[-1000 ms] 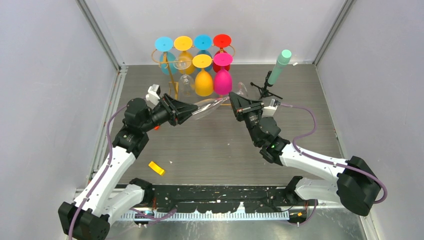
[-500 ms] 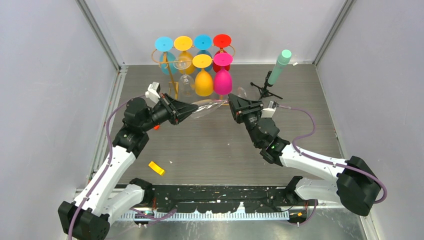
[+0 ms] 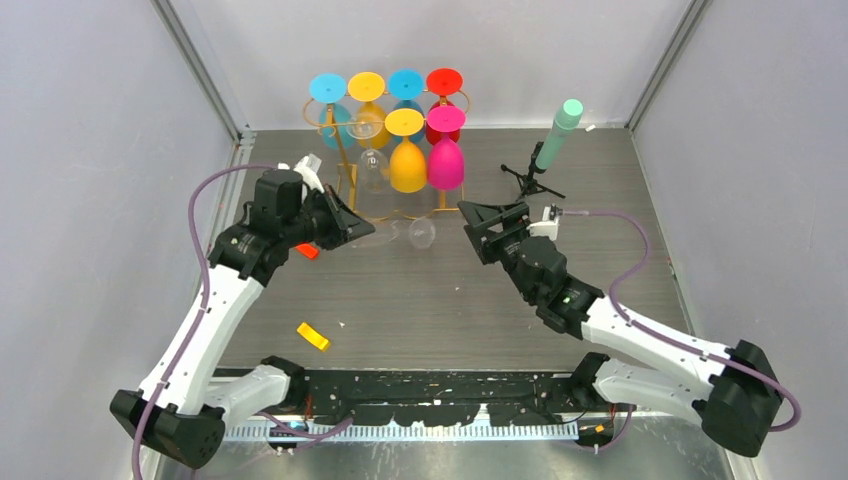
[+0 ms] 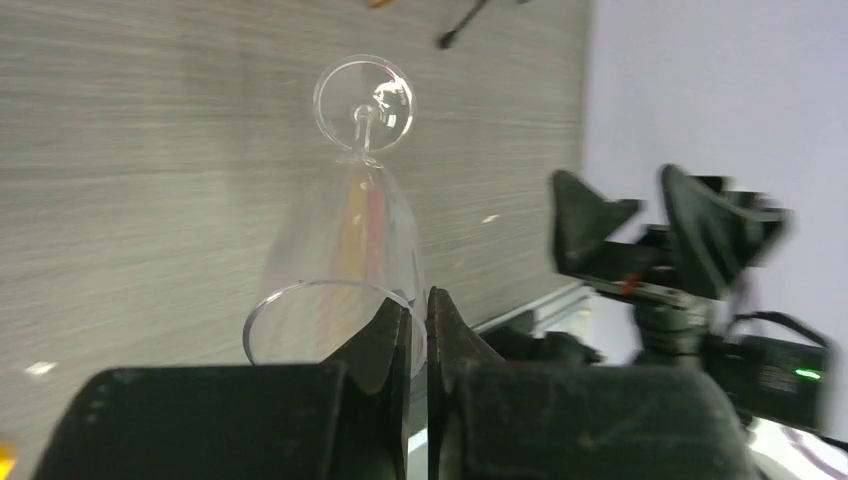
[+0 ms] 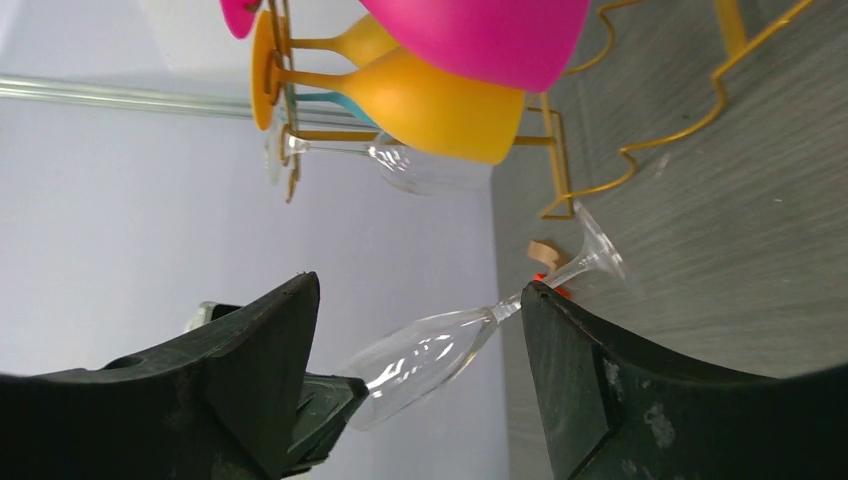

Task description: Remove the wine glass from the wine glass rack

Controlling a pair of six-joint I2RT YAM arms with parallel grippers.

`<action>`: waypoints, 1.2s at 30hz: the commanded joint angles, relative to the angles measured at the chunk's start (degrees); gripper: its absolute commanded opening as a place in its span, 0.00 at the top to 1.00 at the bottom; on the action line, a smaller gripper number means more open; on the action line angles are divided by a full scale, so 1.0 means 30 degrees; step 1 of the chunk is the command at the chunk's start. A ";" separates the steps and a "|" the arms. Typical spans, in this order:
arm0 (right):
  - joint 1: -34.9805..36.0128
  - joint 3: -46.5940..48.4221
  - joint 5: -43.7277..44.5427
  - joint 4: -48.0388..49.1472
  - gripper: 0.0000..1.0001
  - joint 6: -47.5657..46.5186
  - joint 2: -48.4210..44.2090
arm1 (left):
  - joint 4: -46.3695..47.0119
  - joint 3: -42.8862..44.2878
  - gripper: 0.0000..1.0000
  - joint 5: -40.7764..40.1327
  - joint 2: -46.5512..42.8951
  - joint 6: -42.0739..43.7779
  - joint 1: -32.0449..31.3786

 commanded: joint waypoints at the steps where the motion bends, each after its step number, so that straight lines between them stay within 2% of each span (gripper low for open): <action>1: 0.0060 0.2709 -0.0171 -0.8373 0.21 -0.2268 -0.1093 | -0.6321 0.2538 1.00 -0.3466 0.0750 0.5271 0.0055; 5: 0.0059 0.3271 0.0170 -1.0409 0.21 -0.3107 -0.1419 | -0.9858 0.4411 1.00 -0.4940 0.2148 0.7581 0.0055; 9: 0.0058 0.3212 0.0660 -1.1169 0.22 -0.3507 -0.1812 | -1.2097 0.5807 1.00 -0.6423 0.3276 0.9094 0.0055; 13: 0.0058 0.2953 0.1365 -1.1657 0.23 -0.3794 -0.2302 | -1.3185 0.6547 1.00 -0.8960 0.3680 0.9588 0.0055; 23: 0.0058 0.2766 0.2961 -1.2009 0.21 -0.4236 -0.3325 | -1.5123 0.8162 1.00 -1.2477 0.5580 1.0888 0.0055; 28: 0.0066 0.3151 0.3182 -1.2014 0.20 -0.4686 -0.3163 | -1.4241 0.8134 1.00 -1.1837 0.5987 1.1287 0.0402; 36: 0.0058 0.3193 0.3069 -1.2010 0.20 -0.4655 -0.2966 | -1.2718 0.6521 1.00 -0.9423 0.5879 1.1626 0.2427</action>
